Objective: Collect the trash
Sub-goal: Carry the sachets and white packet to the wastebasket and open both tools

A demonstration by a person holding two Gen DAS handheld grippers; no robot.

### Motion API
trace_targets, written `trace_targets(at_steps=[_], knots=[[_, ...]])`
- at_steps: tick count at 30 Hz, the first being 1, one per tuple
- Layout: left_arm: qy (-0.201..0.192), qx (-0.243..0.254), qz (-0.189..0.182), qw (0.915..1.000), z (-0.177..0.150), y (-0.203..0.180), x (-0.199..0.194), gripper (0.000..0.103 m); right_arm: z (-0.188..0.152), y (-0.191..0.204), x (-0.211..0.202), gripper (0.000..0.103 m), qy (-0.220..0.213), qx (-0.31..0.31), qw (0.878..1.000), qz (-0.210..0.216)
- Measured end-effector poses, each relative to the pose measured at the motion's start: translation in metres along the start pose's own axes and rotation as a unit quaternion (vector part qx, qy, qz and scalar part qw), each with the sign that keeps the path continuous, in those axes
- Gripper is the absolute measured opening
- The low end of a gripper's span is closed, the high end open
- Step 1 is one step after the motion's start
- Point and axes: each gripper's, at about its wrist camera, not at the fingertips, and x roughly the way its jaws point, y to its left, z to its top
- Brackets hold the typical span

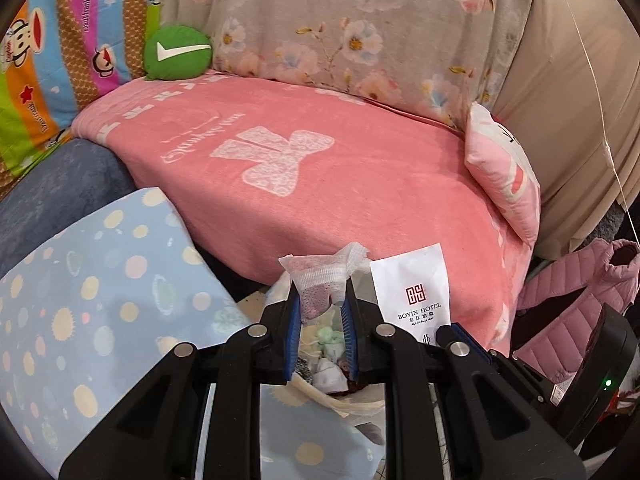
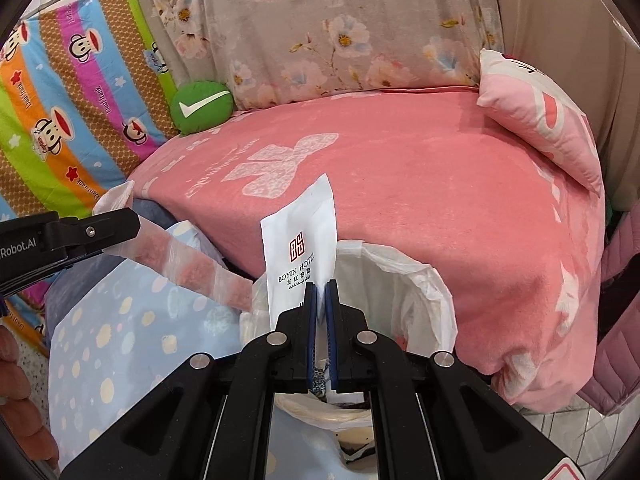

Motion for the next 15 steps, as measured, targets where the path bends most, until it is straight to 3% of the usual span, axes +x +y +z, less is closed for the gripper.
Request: trace_targets(at_steps=[9,11,13,15], knots=[[0.021,0.006,-0.023,0.9995,-0.003,-0.017,0.023,0.021,-0.004,-0.022,0.008,0.005,0.007,0.011,1.0,-0.013],[0.017,0.003,-0.019,0.9997,-0.003,-0.018,0.026,0.041,-0.006,-0.024,0.01,0.005,0.01,0.012,1.0,-0.015],[0.011,0.004,-0.01,0.9999,-0.003,-0.019,0.027,0.048,-0.006,-0.025,0.013,0.005,0.013,0.013,1.0,-0.015],[0.015,0.003,-0.008,0.9999,-0.002,-0.018,0.031,0.049,-0.007,-0.026,0.016,0.005,0.016,0.012,1.0,-0.016]])
